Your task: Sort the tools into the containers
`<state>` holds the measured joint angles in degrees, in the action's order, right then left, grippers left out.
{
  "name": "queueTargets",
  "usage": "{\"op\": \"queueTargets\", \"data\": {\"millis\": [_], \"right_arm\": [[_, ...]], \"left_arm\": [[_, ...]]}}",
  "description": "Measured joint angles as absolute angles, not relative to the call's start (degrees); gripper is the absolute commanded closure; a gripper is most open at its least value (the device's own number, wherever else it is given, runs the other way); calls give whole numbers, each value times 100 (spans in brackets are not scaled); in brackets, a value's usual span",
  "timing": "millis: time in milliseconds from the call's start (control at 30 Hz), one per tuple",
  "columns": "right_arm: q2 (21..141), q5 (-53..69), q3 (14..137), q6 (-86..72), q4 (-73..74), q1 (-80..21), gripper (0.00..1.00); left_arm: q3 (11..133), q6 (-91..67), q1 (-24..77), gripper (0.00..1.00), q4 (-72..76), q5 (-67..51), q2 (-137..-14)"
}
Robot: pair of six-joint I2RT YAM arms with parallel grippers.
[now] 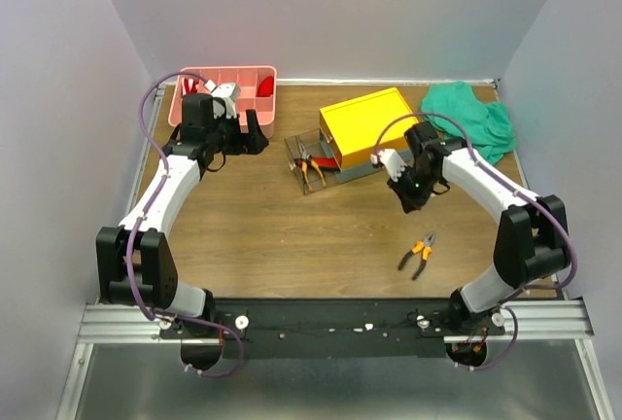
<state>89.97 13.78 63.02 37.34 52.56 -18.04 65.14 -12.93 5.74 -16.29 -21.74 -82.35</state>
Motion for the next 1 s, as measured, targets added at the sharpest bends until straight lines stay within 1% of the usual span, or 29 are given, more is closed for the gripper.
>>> {"op": "queueTargets", "data": {"millis": [100,133,167,200,233,267,300,400,500,667,833,1000], "right_arm": [[9242,1920,7511,3452,5605,-2003,99],[9323,2058,7931,3361,5627,-2143,98],[9356,2141,8119,3317,5623,-2206,93],[9421,2248,8484,3258,5653,-2377,76],[9494,2386,8873,3236,5677,-2543,68],[9531,2453,9083,3247,5695,-2659,63],[9566,2521,9266,3295,5739,-2770,55],[9491,2462,9089,3507,5863,-2867,46],[9052,1907,7791,3450,5850,-2672,47],[8337,1260,6289,3009,6119,-2182,49],[7747,926,5339,2655,6176,-2134,51],[7736,676,4921,2512,6106,-2108,53]], "left_arm": [[6514,-1293,574,1,-1629,-2178,-8259],[6514,-1295,574,1,-1629,-2180,-8274],[6514,-1295,574,1,-1629,-2178,-8285],[6514,-1295,574,1,-1629,-2178,-8298],[6514,-1293,574,1,-1629,-2178,-8307],[6514,-1291,574,1,-1629,-2178,-8311],[6514,-1291,574,1,-1632,-2178,-8311],[6523,-1262,574,1,-1632,-2176,-8311],[6523,-1219,574,1,-1636,-2169,-8311],[6521,-1210,569,1,-1629,-2171,-8311],[6523,-1229,541,1,-1584,-2174,-8346],[6523,-1299,532,1,-1573,-2176,-8488]]}}
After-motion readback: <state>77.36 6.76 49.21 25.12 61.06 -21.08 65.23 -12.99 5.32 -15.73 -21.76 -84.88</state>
